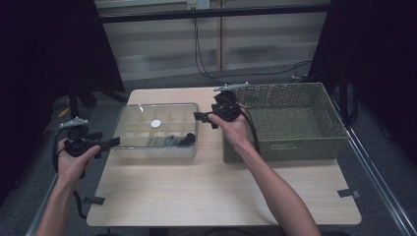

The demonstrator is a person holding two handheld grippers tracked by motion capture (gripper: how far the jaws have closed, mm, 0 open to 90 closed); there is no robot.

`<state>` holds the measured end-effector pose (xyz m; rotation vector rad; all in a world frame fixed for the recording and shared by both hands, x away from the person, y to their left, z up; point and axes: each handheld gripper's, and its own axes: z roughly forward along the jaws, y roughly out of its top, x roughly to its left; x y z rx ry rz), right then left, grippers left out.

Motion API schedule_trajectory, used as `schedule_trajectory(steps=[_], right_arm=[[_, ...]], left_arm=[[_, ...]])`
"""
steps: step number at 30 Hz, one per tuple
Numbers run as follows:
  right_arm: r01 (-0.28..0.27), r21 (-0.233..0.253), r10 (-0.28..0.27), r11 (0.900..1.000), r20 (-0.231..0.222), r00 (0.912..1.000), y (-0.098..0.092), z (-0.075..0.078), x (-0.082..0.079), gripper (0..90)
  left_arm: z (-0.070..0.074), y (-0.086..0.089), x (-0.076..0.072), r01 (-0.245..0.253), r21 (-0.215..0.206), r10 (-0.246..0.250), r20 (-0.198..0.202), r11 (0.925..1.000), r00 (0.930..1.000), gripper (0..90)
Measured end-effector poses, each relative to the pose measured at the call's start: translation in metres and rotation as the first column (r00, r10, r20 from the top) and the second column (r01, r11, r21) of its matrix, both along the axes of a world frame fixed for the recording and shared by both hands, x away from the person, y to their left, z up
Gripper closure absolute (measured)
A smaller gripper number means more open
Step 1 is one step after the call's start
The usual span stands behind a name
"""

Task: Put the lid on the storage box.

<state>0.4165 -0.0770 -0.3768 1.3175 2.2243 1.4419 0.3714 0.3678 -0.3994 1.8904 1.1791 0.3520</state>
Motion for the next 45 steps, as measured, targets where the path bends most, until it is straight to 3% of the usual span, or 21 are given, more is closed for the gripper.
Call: schedule_trajectory(steps=[6,10,21,34,36,43,45], right_arm=[[0.002,-0.013,-0.002,1.000,0.016,0.9999,-0.016,0.001,-0.011,15.9],[0.015,-0.016,-0.015,1.000,0.030,0.9994,-0.028,0.004,-0.019,16.2],[0.051,-0.014,-0.050,0.999,0.057,0.9971,-0.064,0.002,-0.050,16.5],[0.095,-0.015,-0.094,0.995,0.085,0.9920,-0.102,-0.001,-0.089,17.1],[0.104,-0.018,-0.103,0.994,0.078,0.9917,-0.107,-0.004,-0.095,17.1],[0.129,-0.012,-0.128,0.992,0.087,0.9879,-0.123,-0.008,-0.116,16.7],[0.130,-0.015,-0.128,0.991,0.088,0.9878,-0.127,-0.011,-0.122,16.5]], left_arm=[[0.000,-0.014,-0.007,0.019,-0.006,-0.019,0.012,0.9998,0.9997,10.4],[-0.001,-0.027,-0.018,0.046,0.001,-0.046,0.049,0.9989,0.9977,10.7],[-0.010,-0.050,-0.038,0.095,0.034,-0.096,0.037,0.9949,0.9947,10.2],[-0.008,-0.068,-0.067,0.129,0.075,-0.133,0.056,0.9889,0.9896,10.1],[-0.010,-0.071,-0.070,0.133,0.061,-0.136,0.047,0.9892,0.9896,10.0],[-0.016,-0.087,-0.079,0.155,0.088,-0.160,0.047,0.9839,0.9860,9.0],[-0.020,-0.090,-0.081,0.168,0.075,-0.172,0.046,0.9829,0.9840,8.8]])
